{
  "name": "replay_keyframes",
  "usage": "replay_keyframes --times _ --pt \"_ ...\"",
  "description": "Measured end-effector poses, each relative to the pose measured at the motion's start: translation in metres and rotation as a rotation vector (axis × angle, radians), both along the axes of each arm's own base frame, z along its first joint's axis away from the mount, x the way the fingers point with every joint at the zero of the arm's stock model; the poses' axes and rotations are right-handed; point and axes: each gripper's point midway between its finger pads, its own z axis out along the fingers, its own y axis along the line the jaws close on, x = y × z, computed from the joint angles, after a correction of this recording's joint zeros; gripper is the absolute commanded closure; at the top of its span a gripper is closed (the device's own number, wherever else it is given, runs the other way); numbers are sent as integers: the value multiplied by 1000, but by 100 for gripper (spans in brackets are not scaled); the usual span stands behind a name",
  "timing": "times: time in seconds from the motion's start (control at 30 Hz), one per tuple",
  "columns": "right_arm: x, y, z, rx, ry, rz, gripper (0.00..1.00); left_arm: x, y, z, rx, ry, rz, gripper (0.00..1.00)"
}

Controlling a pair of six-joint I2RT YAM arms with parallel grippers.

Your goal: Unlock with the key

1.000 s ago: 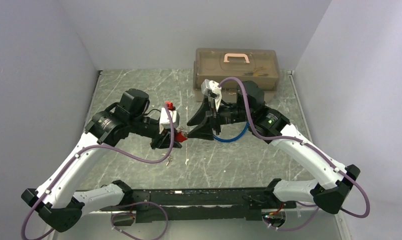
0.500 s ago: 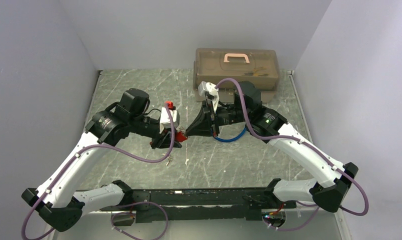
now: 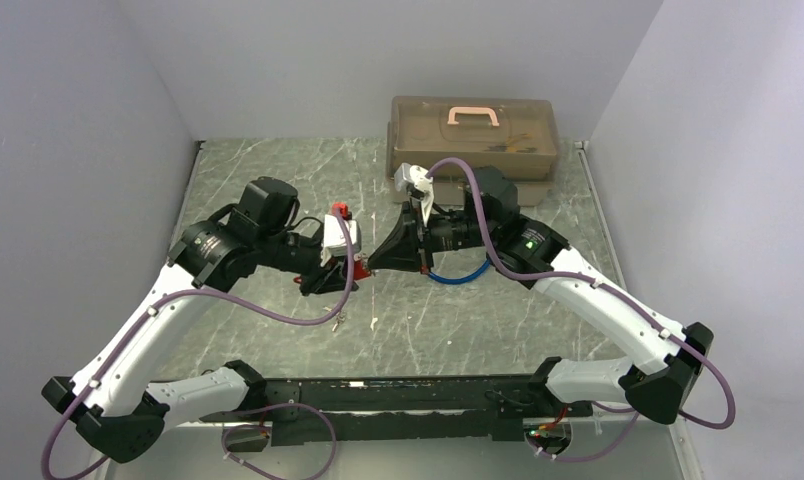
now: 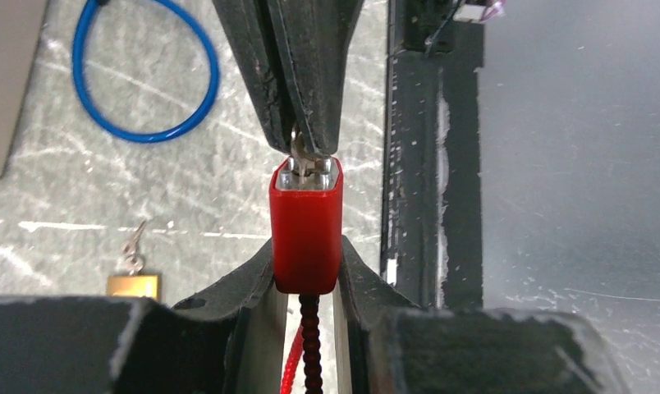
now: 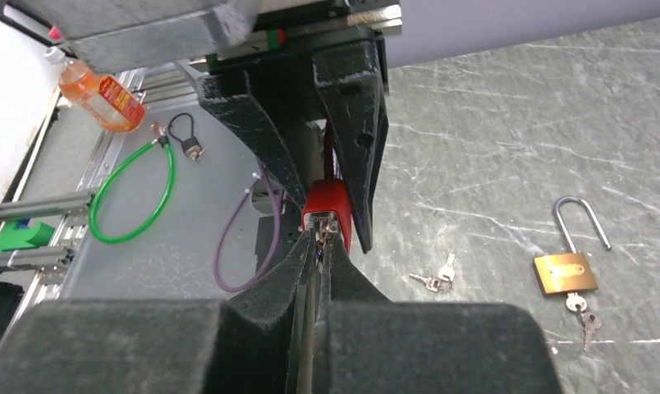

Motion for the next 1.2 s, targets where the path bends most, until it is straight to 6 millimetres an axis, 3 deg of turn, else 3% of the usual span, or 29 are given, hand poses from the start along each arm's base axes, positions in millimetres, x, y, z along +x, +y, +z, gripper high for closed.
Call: replay_keyframes --times 0.2,0.4,0.77,1.2 --pt "14 5 -7 24 57 -89 100 21 14 5 104 -89 80 100" --pt "24 4 -20 28 149 -190 100 49 22 25 158 -271 133 100" --pt "24 5 -18 112 305 -241 100 44 22 30 237 -545 56 100" --pt "27 0 -5 275 426 -219 100 44 19 40 205 -623 61 100"
